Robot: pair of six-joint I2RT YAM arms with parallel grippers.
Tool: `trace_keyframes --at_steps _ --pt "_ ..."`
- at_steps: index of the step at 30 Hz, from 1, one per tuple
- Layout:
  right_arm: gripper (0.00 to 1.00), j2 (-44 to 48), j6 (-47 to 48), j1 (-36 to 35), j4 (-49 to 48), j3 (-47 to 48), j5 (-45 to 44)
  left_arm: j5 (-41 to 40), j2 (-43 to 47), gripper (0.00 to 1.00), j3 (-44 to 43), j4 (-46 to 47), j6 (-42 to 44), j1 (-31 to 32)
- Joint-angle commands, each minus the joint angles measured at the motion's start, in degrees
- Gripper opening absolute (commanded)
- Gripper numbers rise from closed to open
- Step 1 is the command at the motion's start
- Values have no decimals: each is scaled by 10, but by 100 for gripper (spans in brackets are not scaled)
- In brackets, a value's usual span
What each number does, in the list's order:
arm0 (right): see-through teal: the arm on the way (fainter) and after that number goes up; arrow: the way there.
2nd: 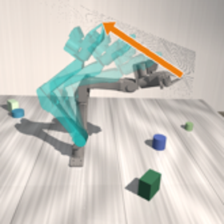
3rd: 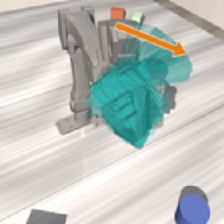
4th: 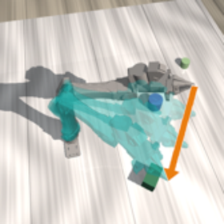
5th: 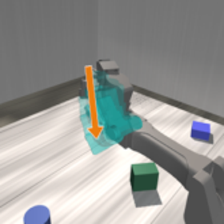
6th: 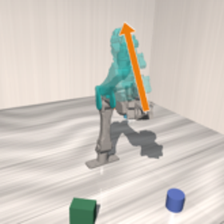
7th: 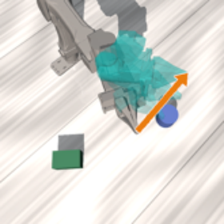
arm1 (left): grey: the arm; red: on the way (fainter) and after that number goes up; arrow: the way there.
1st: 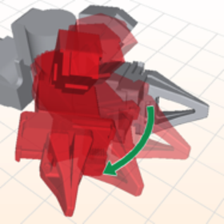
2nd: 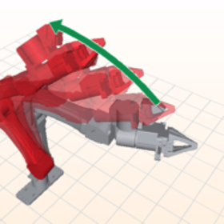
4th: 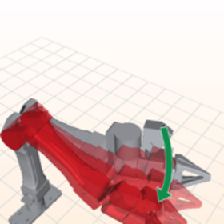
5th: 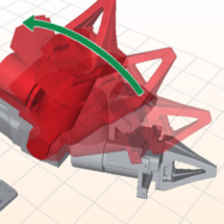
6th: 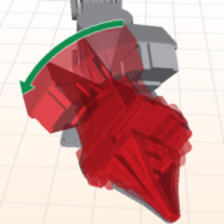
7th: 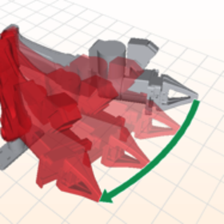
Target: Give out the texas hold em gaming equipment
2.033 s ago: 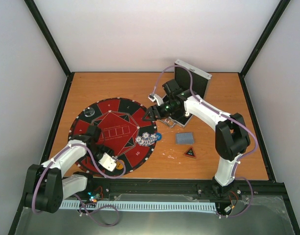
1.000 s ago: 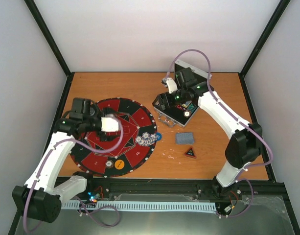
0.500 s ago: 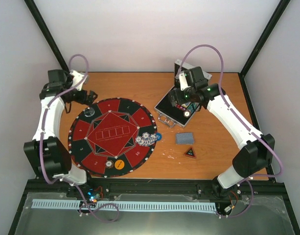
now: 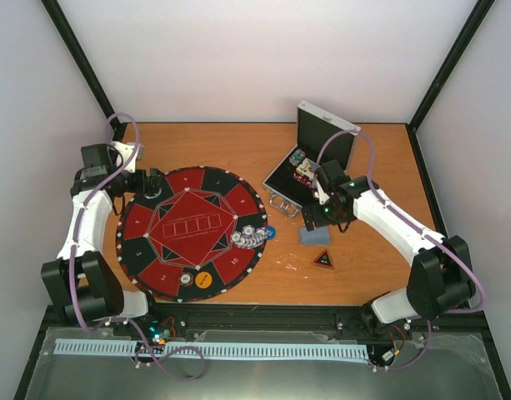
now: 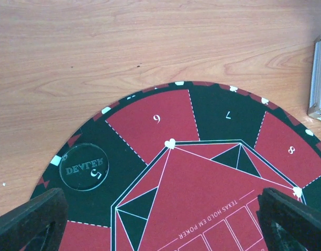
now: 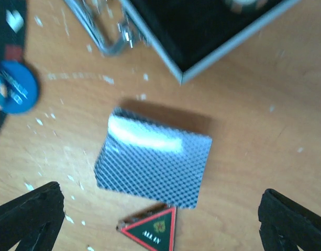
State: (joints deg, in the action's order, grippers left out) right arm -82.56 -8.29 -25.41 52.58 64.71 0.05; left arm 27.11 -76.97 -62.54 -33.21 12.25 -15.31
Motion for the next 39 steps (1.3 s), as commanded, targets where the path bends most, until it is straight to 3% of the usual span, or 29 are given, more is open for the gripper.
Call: trace_keyframes --at_steps 1,13,24,29,39 --pt "100 13 -53 2 -19 -56 19 7 8 100 13 40 -21 1" --pt "100 -33 -55 4 -90 -87 58 17 8 100 22 42 -11 1" --pt "100 -72 -51 50 -101 -98 73 28 4 100 24 39 -4 1" --pt "100 -75 -62 49 -136 -115 131 32 0 100 23 40 -3 1" --pt "100 -98 -87 35 -148 -124 82 37 0 100 25 39 1 1"
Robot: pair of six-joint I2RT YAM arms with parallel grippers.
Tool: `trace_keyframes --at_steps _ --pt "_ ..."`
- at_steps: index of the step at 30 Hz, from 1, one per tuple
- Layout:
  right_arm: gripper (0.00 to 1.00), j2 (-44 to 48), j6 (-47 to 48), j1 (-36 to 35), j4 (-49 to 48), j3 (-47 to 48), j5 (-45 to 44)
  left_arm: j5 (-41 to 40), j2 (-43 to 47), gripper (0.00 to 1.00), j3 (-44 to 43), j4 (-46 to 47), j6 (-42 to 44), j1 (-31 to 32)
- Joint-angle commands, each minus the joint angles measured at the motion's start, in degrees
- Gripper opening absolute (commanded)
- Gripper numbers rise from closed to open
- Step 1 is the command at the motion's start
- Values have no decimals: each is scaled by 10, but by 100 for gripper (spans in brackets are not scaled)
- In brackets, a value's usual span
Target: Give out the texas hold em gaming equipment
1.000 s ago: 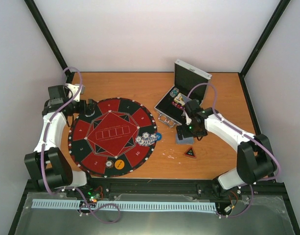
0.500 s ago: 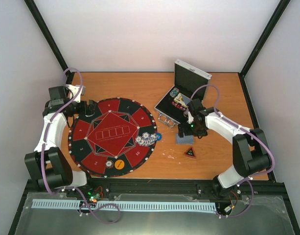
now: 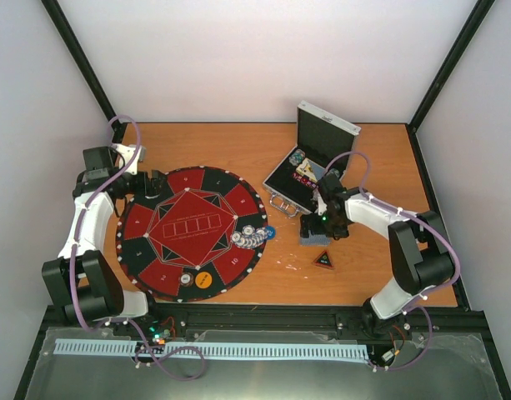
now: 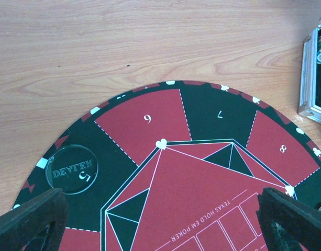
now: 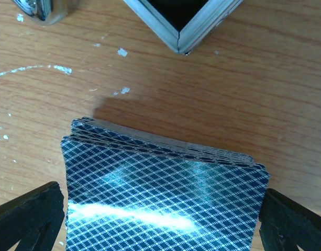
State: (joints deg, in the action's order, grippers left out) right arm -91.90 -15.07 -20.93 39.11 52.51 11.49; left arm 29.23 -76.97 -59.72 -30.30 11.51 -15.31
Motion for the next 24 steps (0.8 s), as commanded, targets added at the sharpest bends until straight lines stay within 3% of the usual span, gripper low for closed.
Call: trace_keyframes --at_steps 1,11,24 --pt "100 -4 -22 -15 -15 -1 -37 15 0 100 -3 10 9 1" --pt "100 -2 -46 -48 -5 0 -103 14 -3 100 -1 10 13 1" --pt "100 -33 -64 -85 -13 15 -121 11 -8 100 0 11 18 1"
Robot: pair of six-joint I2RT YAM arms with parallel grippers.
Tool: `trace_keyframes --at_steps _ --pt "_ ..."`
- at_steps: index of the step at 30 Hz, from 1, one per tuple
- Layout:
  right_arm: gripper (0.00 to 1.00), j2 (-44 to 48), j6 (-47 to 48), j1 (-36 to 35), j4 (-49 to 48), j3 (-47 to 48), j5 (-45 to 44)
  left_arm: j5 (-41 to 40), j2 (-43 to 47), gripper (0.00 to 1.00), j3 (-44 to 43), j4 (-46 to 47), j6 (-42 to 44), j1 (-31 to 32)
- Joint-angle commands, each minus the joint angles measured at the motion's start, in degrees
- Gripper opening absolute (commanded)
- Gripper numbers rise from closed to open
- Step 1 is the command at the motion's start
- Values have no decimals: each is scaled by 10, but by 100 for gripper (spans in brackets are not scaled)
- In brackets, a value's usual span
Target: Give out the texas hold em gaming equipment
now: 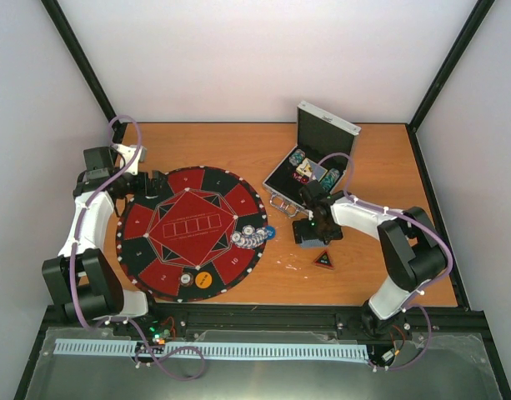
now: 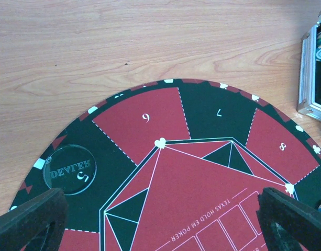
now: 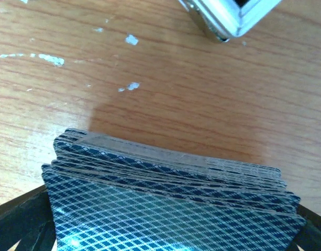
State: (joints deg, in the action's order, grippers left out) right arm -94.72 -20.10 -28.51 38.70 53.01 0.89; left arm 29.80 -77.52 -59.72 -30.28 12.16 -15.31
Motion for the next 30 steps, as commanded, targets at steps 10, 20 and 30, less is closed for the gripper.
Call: trace_keyframes --at_steps 10,20,30 --pt "100 -10 -30 -34 -5 8 -34 6 -1 100 2 10 12 1" --pt "95 -44 -47 -105 -4 29 3 8 -3 100 3 10 13 1" --pt "100 -45 -43 -148 -6 58 24 23 0 100 6 12 15 1"
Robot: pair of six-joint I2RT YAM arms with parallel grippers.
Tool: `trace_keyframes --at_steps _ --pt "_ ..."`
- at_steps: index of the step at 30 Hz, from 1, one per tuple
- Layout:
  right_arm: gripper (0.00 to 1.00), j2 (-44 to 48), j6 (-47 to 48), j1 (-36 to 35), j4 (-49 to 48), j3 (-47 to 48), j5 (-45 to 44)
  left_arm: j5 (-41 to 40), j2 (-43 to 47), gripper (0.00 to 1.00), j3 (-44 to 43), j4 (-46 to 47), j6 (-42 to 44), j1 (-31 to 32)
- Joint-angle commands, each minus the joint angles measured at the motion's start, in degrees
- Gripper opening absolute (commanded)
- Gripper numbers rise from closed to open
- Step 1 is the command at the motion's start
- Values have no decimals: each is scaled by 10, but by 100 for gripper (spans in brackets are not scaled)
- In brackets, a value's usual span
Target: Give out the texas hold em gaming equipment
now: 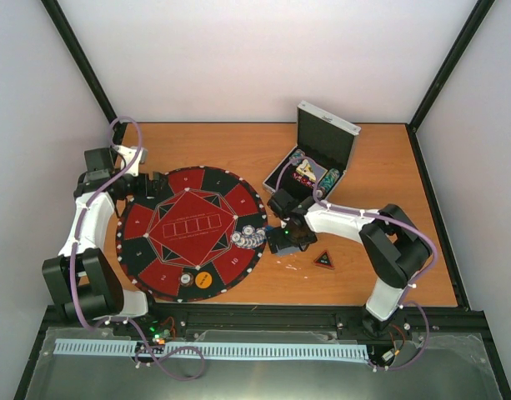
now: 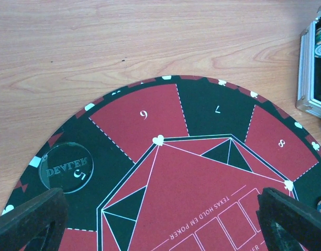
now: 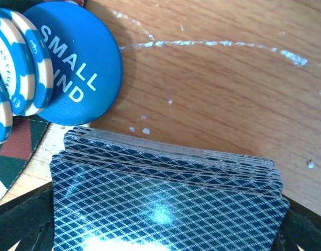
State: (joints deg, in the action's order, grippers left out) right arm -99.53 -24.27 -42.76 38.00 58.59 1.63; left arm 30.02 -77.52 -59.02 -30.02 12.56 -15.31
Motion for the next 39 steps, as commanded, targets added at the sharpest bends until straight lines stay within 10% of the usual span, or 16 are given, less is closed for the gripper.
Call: trace_keyframes --at_steps 1,16,28,39 --pt "100 8 4 -5 9 6 10 33 -1 100 -3 8 12 2" --pt "100 143 75 68 44 4 97 27 -78 99 -116 -37 64 270" --pt "100 270 117 283 45 -58 82 -120 -255 100 -175 -30 103 606" --pt "100 299 120 321 27 -87 77 -67 -349 100 -216 -18 70 634"
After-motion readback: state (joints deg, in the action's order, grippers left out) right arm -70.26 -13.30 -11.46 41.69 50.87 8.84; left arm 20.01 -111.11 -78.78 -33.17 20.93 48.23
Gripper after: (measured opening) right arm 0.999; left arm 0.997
